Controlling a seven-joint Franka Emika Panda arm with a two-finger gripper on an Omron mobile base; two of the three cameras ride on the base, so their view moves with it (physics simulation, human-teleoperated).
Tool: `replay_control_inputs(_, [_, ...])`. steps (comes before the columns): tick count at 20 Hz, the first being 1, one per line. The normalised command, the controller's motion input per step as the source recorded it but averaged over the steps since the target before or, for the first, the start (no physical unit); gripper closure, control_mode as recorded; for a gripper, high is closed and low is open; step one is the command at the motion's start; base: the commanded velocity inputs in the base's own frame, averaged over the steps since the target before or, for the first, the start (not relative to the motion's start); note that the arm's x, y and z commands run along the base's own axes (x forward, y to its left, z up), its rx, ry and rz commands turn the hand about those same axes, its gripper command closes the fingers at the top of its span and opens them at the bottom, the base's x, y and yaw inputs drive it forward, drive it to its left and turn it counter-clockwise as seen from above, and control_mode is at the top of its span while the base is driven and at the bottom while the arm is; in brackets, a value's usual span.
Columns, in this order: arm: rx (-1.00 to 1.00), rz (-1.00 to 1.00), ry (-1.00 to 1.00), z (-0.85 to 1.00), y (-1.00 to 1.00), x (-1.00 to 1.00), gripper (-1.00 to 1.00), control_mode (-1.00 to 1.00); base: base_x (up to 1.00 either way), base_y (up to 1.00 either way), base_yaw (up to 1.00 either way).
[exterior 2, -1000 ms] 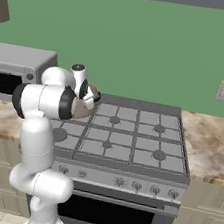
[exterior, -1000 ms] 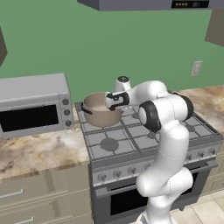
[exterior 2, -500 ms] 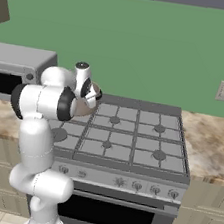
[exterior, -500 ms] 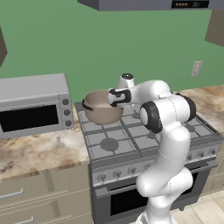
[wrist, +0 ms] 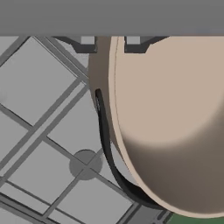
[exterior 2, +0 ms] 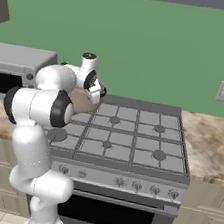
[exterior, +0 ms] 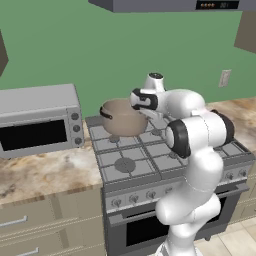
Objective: Move the pot and pan from the stove into the sink.
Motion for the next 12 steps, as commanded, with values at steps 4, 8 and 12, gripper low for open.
replay_control_inputs(4, [0.05, 0.00, 0.03, 0.51, -0.37, -0.58, 1.00, -1.00, 0.00, 0.00, 0.00])
replay_control_inputs(8, [0.04, 0.02, 0.00, 0.52, -0.33, -0.67, 1.00, -1.00, 0.00, 0.00, 0.00])
replay_control_inputs(12, [0.01, 0.06, 0.00, 0.44, -0.27, -0.70, 1.00, -1.00, 0.00, 0.00, 0.00])
